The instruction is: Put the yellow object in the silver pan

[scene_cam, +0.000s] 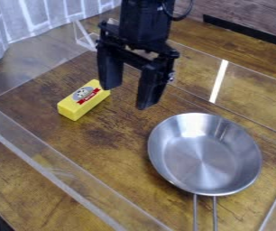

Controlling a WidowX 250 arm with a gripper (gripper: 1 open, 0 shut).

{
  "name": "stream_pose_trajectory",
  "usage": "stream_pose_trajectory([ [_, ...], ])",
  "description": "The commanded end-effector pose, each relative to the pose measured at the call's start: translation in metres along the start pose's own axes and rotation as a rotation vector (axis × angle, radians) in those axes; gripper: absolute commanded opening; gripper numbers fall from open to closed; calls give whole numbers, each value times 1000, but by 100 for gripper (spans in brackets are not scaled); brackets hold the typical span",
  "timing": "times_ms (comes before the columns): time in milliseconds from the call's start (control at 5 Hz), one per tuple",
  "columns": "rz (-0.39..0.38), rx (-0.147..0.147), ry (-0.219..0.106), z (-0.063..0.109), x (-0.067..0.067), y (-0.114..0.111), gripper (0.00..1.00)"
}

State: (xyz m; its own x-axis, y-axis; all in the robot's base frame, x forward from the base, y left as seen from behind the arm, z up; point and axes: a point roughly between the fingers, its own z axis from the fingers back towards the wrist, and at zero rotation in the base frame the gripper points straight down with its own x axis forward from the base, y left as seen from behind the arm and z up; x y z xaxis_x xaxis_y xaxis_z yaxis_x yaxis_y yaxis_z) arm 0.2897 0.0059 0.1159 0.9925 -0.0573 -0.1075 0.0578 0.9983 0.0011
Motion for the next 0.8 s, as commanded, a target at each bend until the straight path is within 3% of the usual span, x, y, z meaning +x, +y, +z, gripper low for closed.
stream_pose_trajectory([
  [0,-6,6,-17,4,1,8,100],
  [600,-66,23,12,-10,-6,35,100],
])
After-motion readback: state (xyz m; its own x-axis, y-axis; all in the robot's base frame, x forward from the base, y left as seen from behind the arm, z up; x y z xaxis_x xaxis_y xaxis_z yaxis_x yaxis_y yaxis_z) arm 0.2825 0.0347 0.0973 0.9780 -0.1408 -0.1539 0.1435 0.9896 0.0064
